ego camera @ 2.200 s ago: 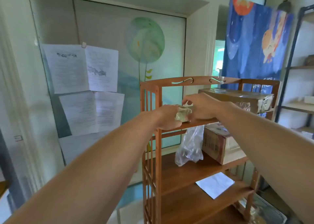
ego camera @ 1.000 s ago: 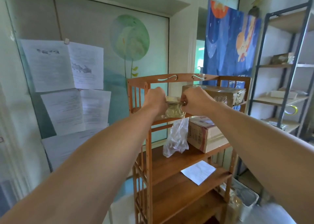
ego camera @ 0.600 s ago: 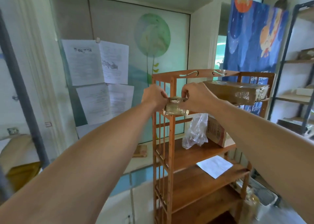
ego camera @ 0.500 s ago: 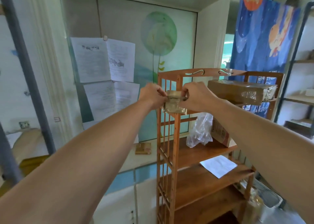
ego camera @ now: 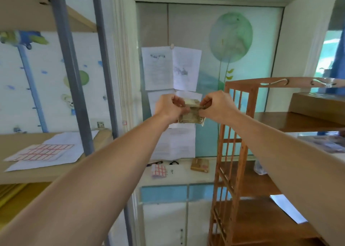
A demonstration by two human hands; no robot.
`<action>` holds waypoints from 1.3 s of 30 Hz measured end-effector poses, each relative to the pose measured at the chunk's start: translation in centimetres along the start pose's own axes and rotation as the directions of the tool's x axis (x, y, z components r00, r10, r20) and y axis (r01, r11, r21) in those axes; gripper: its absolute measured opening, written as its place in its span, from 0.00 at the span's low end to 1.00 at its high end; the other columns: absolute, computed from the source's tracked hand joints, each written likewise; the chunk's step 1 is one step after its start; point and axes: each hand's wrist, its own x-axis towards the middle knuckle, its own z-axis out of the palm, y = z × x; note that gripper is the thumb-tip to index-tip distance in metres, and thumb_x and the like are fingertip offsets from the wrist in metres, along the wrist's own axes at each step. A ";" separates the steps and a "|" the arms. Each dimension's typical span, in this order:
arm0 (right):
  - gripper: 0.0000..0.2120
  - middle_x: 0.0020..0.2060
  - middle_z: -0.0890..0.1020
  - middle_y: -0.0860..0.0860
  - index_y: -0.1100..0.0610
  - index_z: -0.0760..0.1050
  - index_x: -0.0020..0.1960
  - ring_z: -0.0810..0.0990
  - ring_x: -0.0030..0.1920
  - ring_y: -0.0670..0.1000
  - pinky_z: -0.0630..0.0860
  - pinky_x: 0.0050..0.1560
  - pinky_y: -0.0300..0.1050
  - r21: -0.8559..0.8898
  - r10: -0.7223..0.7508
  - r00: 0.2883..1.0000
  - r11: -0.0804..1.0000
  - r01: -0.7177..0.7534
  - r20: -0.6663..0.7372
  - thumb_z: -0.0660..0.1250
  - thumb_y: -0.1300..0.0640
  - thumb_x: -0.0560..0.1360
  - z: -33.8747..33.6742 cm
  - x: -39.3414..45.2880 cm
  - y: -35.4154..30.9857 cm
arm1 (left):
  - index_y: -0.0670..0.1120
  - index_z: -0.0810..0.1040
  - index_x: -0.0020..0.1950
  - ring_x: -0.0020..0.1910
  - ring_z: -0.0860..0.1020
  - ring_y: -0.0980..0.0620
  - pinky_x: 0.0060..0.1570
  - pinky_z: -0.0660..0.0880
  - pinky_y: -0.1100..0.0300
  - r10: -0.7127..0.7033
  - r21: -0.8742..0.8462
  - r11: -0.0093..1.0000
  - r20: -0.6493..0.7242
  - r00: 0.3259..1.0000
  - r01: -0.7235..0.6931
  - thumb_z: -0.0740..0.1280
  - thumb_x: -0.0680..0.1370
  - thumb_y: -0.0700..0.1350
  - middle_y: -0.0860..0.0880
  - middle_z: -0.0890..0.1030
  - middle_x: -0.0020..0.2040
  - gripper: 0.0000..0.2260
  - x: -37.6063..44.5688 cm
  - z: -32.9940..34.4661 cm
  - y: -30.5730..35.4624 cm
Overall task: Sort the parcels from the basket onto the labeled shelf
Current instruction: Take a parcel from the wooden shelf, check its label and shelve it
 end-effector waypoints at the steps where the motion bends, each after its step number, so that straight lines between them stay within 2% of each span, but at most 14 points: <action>1: 0.11 0.43 0.86 0.51 0.57 0.86 0.51 0.81 0.41 0.49 0.78 0.40 0.38 0.023 -0.012 1.000 1.000 0.012 0.006 0.78 0.57 0.69 0.3 0.2 -0.1 | 0.48 0.80 0.43 0.54 0.85 0.40 0.48 0.85 0.41 0.005 0.001 1.000 -0.013 1.000 -0.005 0.81 0.70 0.39 0.48 0.83 0.46 0.11 0.0 -0.3 -0.3; 6: 0.08 0.45 0.85 0.51 0.55 0.85 0.50 0.82 0.45 0.50 0.77 0.40 0.40 0.230 0.007 1.000 0.973 -0.012 0.021 0.78 0.56 0.71 1.4 0.8 0.3 | 0.52 0.80 0.41 0.53 0.85 0.42 0.48 0.85 0.42 0.013 0.004 1.000 -0.102 0.995 -0.012 0.81 0.70 0.36 0.51 0.82 0.46 0.14 0.2 -0.7 -1.7; 8: 0.07 0.46 0.86 0.50 0.55 0.85 0.49 0.85 0.48 0.51 0.83 0.49 0.46 0.288 0.012 0.999 0.957 -0.027 0.053 0.77 0.54 0.72 1.5 1.2 0.8 | 0.51 0.80 0.41 0.53 0.84 0.41 0.48 0.84 0.41 0.013 -0.005 1.000 -0.129 0.992 -0.014 0.80 0.70 0.36 0.51 0.82 0.46 0.13 0.2 -0.4 -2.0; 10: 0.06 0.45 0.86 0.50 0.55 0.85 0.48 0.86 0.49 0.52 0.84 0.55 0.52 0.340 0.029 0.997 0.939 -0.053 0.075 0.75 0.53 0.74 1.6 1.7 1.1 | 0.50 0.79 0.43 0.53 0.84 0.42 0.48 0.84 0.40 0.008 -0.016 1.000 -0.144 0.990 -0.010 0.79 0.72 0.36 0.52 0.80 0.48 0.13 0.0 0.1 -2.1; 15: 0.06 0.43 0.85 0.48 0.53 0.84 0.49 0.85 0.46 0.51 0.84 0.54 0.55 0.470 0.082 0.997 0.880 -0.072 -0.002 0.73 0.52 0.76 2.9 1.9 1.1 | 0.49 0.79 0.45 0.47 0.83 0.50 0.47 0.85 0.42 0.004 -0.049 0.999 -0.196 0.981 -0.014 0.78 0.73 0.36 0.53 0.80 0.49 0.11 -0.3 0.7 -2.3; 17: 0.12 0.45 0.85 0.48 0.53 0.83 0.56 0.83 0.46 0.49 0.84 0.54 0.52 0.542 0.161 0.985 0.835 -0.100 -0.066 0.74 0.49 0.75 3.7 1.3 0.9 | 0.47 0.81 0.46 0.46 0.84 0.51 0.46 0.86 0.50 0.033 -0.046 0.998 -0.220 0.975 -0.044 0.77 0.74 0.37 0.53 0.81 0.49 0.08 -0.8 0.7 -2.1; 19: 0.19 0.47 0.85 0.49 0.54 0.82 0.63 0.84 0.49 0.49 0.82 0.54 0.48 0.625 0.253 0.964 0.767 -0.146 -0.086 0.75 0.48 0.74 4.4 0.2 0.9 | 0.44 0.83 0.48 0.46 0.83 0.56 0.40 0.82 0.66 0.067 -0.042 0.996 -0.248 0.967 -0.080 0.75 0.77 0.42 0.53 0.83 0.49 0.03 -1.9 0.9 -1.8; 20: 0.21 0.47 0.86 0.49 0.54 0.82 0.63 0.85 0.50 0.49 0.82 0.56 0.48 0.671 0.294 0.952 0.723 -0.164 -0.085 0.76 0.49 0.73 4.7 -0.4 1.0 | 0.43 0.84 0.49 0.45 0.82 0.58 0.38 0.80 0.70 0.067 -0.044 0.996 -0.268 0.961 -0.081 0.74 0.78 0.45 0.54 0.83 0.48 0.06 -2.6 1.2 -1.7; 22: 0.20 0.46 0.87 0.49 0.55 0.84 0.60 0.86 0.50 0.50 0.83 0.59 0.51 0.753 0.348 0.935 0.633 -0.179 -0.071 0.78 0.49 0.71 5.1 -1.7 1.0 | 0.42 0.84 0.49 0.45 0.82 0.57 0.45 0.83 0.63 0.041 -0.083 0.994 -0.323 0.946 -0.072 0.73 0.79 0.48 0.53 0.85 0.46 0.09 -3.6 1.7 -2.1; 23: 0.19 0.45 0.88 0.49 0.55 0.85 0.59 0.86 0.49 0.50 0.83 0.59 0.51 0.784 0.363 0.930 0.594 -0.180 -0.062 0.79 0.49 0.70 5.2 -2.4 1.0 | 0.43 0.84 0.49 0.46 0.83 0.55 0.48 0.84 0.57 0.024 -0.114 0.991 -0.353 0.936 -0.068 0.73 0.78 0.48 0.52 0.85 0.45 0.08 -4.1 1.9 -2.2; 26: 0.13 0.43 0.89 0.49 0.55 0.87 0.54 0.88 0.47 0.48 0.85 0.56 0.49 0.850 0.366 0.929 0.504 -0.151 -0.052 0.80 0.52 0.71 5.1 -4.5 0.5 | 0.44 0.84 0.50 0.48 0.85 0.51 0.53 0.84 0.51 -0.045 -0.264 0.961 -0.424 0.904 -0.076 0.75 0.76 0.42 0.49 0.86 0.46 0.04 -5.9 2.2 -2.3; 30: 0.12 0.43 0.89 0.47 0.55 0.87 0.55 0.88 0.48 0.46 0.84 0.55 0.43 0.871 0.342 0.934 0.484 -0.085 -0.099 0.79 0.55 0.72 5.0 -6.9 -0.7 | 0.46 0.83 0.42 0.46 0.86 0.46 0.52 0.84 0.45 -0.120 -0.424 0.900 -0.466 0.876 -0.102 0.77 0.75 0.46 0.47 0.87 0.41 0.06 -8.6 2.5 -2.4; 36: 0.12 0.44 0.87 0.48 0.52 0.86 0.54 0.85 0.45 0.44 0.82 0.49 0.36 0.890 0.310 0.945 0.453 -0.050 -0.105 0.79 0.60 0.72 5.7 -10.2 -3.2 | 0.43 0.80 0.43 0.47 0.86 0.45 0.51 0.85 0.47 -0.143 -0.516 0.846 -0.465 0.874 -0.136 0.75 0.76 0.39 0.46 0.86 0.44 0.05 -11.0 0.6 -3.2; 39: 0.17 0.49 0.86 0.48 0.54 0.83 0.62 0.84 0.53 0.45 0.80 0.53 0.31 0.876 0.296 0.937 0.481 0.020 -0.184 0.78 0.60 0.73 6.7 -12.0 -5.3 | 0.41 0.80 0.46 0.44 0.83 0.46 0.48 0.85 0.53 -0.116 -0.551 0.818 -0.438 0.892 -0.164 0.74 0.76 0.36 0.44 0.84 0.43 0.04 -12.3 -1.3 -3.7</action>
